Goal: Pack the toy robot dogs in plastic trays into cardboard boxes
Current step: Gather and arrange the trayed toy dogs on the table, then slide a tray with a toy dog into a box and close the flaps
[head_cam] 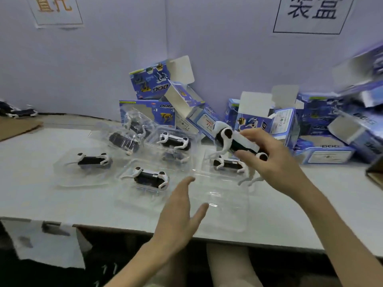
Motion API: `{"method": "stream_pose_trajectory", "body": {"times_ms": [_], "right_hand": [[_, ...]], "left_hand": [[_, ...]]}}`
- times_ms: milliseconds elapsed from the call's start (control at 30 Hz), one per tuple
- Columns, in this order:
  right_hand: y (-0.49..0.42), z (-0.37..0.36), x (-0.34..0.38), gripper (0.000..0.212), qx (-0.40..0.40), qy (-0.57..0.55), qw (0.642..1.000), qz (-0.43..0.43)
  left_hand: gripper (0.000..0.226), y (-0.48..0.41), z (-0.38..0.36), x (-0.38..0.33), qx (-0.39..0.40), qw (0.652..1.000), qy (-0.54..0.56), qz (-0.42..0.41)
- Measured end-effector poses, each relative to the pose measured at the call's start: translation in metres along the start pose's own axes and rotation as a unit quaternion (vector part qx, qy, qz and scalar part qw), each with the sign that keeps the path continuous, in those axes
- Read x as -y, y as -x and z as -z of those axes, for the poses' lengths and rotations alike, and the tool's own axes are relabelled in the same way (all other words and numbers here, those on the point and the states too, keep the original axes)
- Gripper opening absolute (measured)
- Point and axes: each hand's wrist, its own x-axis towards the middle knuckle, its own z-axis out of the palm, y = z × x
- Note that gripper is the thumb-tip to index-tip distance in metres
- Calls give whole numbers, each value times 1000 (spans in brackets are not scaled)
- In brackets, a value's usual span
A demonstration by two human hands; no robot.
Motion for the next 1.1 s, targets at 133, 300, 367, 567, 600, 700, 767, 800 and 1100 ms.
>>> {"method": "stream_pose_trajectory", "body": {"times_ms": [133, 300, 367, 567, 600, 700, 767, 800, 1100], "right_hand": [[-17, -37, -32, 37, 108, 100, 989, -27], [-5, -63, -80, 38, 262, 258, 929, -48], [-9, -62, -86, 31, 265, 266, 926, -28], [-8, -74, -86, 30, 207, 281, 937, -7], [-7, -74, -85, 31, 196, 279, 940, -4], [-6, -69, -81, 31, 190, 261, 947, 4], [-5, -61, -77, 29, 165, 239, 957, 13], [-4, -55, -74, 30, 117, 211, 970, 9], [36, -67, -62, 67, 329, 332, 882, -60]], "left_hand": [[80, 6, -29, 13, -52, 998, 47, -9], [70, 2, -42, 23, -101, 991, 87, -4], [57, -2, -46, 27, -108, 991, 31, -72], [30, -5, -57, 33, -140, 980, -42, -138], [30, -5, -57, 33, -138, 980, -44, -134], [33, -3, -58, 31, -122, 983, -61, -122], [41, 0, -58, 30, -108, 985, -73, -111], [44, 1, -57, 29, -101, 986, -79, -104], [35, 0, -54, 25, -90, 990, -60, -91]]}}
